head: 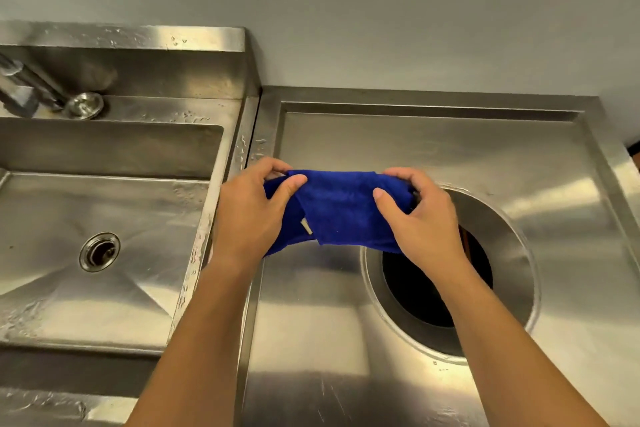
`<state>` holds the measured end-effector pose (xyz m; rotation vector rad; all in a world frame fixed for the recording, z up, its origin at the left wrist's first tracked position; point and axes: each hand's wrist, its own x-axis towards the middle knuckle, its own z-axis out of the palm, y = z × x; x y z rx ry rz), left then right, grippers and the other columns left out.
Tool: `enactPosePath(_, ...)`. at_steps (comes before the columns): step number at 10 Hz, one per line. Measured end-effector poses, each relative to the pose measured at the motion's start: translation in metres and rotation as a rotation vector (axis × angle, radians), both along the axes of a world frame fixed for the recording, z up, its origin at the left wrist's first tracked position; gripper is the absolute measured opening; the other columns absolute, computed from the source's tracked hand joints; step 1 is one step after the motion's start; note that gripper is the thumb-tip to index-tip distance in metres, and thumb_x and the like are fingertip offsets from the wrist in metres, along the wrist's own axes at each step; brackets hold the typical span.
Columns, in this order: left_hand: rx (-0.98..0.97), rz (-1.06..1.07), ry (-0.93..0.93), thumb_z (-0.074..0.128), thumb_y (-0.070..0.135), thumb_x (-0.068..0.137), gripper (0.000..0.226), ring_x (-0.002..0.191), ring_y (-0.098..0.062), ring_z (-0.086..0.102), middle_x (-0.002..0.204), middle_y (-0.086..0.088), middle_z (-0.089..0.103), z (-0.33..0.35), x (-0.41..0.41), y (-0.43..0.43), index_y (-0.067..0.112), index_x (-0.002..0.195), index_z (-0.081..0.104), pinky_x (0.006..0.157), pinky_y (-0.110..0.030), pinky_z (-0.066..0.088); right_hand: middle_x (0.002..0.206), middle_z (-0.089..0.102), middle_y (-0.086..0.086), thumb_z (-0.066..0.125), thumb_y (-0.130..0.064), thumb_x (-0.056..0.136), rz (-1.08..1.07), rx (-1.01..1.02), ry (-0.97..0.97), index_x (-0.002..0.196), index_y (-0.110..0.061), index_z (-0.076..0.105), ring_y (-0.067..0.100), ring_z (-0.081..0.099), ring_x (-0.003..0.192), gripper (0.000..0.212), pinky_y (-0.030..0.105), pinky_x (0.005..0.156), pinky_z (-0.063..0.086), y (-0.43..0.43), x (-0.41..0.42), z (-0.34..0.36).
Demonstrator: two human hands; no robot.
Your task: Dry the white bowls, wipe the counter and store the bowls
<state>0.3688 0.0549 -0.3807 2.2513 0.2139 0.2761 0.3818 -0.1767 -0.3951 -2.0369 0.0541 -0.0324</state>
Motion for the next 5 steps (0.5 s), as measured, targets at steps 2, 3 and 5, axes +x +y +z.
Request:
enactPosePath(2,0.072,0.012,0.121,0.072,0.037,0.099,0.009,0.08,0.01,0.059,0.084,0.027,0.064,-0.063,0.015,-0.004,0.032,0.105,0.072,0.072,-0.003,0.038,0.107,0.064,-0.03,0.071,-0.032,0.091,-0.036,0.014,0.115,0.119,-0.037,0.064,-0.011,0.059,0.103,0.029,0.01,0.084,0.046,0.009,0.01,-0.069)
enactPosePath(3,0.135,0.0,0.145,0.072,0.033,0.1,0.016,0.085,-0.006,0.064,0.092,0.015,0.07,-0.088,0.02,-0.003,0.024,0.113,0.075,0.074,-0.005,0.038,0.111,0.064,-0.026,0.069,-0.031,0.093,-0.041,-0.014,0.151,0.126,-0.033,0.064,-0.005,0.06,0.105,0.033,0.015,0.091,0.047,0.014,0.014,-0.094)
enactPosePath(5,0.196,-0.022,0.127,0.067,0.016,0.102,0.028,0.118,-0.023,0.062,0.127,0.0,0.07,-0.113,0.023,-0.002,0.02,0.129,0.072,0.096,-0.023,0.042,0.133,0.061,-0.013,0.066,-0.025,0.097,-0.063,-0.098,0.123,0.139,-0.026,0.057,0.001,0.055,0.119,0.044,0.022,0.103,0.046,0.018,0.019,-0.122)
